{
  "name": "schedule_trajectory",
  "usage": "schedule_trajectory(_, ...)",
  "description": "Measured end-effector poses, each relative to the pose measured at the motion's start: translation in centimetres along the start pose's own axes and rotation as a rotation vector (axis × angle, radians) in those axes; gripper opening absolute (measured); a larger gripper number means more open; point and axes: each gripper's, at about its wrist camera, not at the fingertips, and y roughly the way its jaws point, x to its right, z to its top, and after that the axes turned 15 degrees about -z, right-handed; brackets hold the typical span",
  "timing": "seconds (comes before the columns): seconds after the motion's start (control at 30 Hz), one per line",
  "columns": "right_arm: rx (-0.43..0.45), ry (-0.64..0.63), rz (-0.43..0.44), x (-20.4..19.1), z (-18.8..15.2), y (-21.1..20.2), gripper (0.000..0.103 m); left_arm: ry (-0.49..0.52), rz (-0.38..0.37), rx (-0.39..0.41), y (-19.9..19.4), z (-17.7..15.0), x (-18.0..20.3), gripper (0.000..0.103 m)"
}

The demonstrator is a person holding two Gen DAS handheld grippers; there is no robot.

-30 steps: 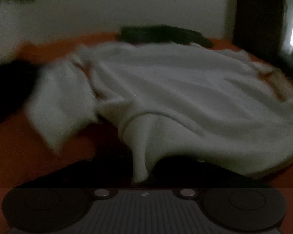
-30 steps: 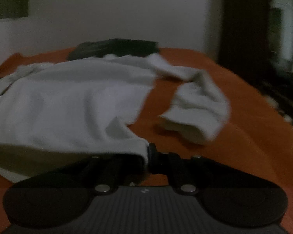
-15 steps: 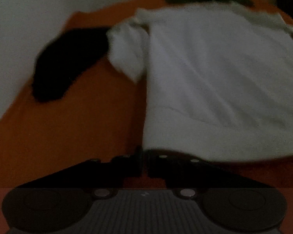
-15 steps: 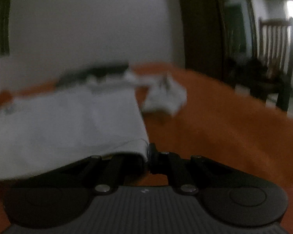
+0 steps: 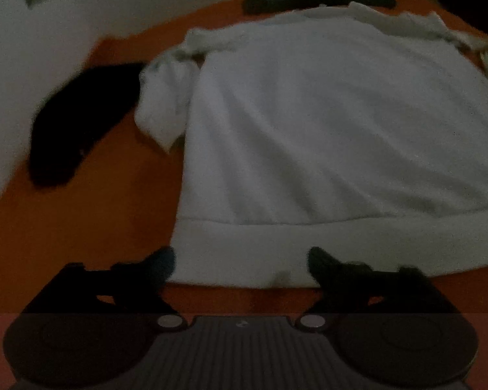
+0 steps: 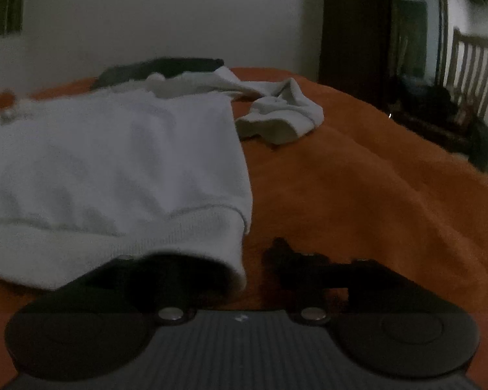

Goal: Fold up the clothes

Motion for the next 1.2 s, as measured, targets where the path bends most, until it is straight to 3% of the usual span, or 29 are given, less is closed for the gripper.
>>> schedule_trajectory(0.1,0.009,-0.023,-0.103,-0.6,-0.1,0.2,0.088,0.024,0.014,0.064,0.5,-2.3,0.3,0.093)
schedule_trajectory(0.13,-0.003,-0.012,-0.117,-0.4,-0.2,0.5,0.093,-0.002,0.003,0.067,0.6,-3.1,-0.1,0.093)
schedule_trajectory(0.3,-0.039,0.089,-0.044,1.6,-0.4,1.0,0.099,-0.141,0.012,0.066,0.4,-6.5,-2.7,0.092)
schedule_trajectory(0.43,-0.023,0.121,-0.006,2.2,-0.7,0.3,0.101,-0.077,0.097,0.131,-0.7,-6.0,-2.8,0.103)
schedule_trajectory(0.5,-0.008,0.135,-0.003,2.3,-0.7,0.0,0.101,-0.029,0.072,0.164,-0.9,-5.8,-2.5,0.103)
schedule_trajectory(0.57,0.006,0.139,-0.01,2.1,-0.8,-0.4,0.09,0.005,0.062,0.19,-0.5,-5.9,-2.3,0.103)
schedule_trajectory(0.63,0.026,0.131,-0.021,1.9,-0.7,-0.8,0.061,0.007,0.043,0.194,-0.2,-6.5,-2.4,0.103)
schedule_trajectory(0.67,0.042,0.132,-0.007,2.0,-0.7,-1.1,0.053,0.002,0.032,0.195,-0.1,-6.8,-2.5,0.103)
schedule_trajectory(0.7,0.058,0.134,0.02,2.1,-0.7,-1.5,0.036,0.0,0.011,0.198,-0.5,-7.3,-2.6,0.103)
schedule_trajectory(0.8,0.068,0.092,0.057,1.5,-0.6,-2.1,0.014,0.056,0.007,0.194,-0.7,-8.6,-2.1,0.103)
schedule_trajectory(0.87,0.063,0.046,0.053,0.7,-0.7,-2.2,0.01,0.084,0.012,0.198,-0.4,-9.0,-2.2,0.103)
schedule_trajectory(1.07,0.054,0.011,0.013,-0.4,-1.0,-2.0,0.014,0.062,0.003,0.231,0.5,-6.7,-4.2,0.103)
schedule_trajectory(1.2,0.059,0.02,0.011,-0.5,-1.0,-2.0,0.014,0.15,0.007,0.258,1.1,-6.7,-4.2,0.099)
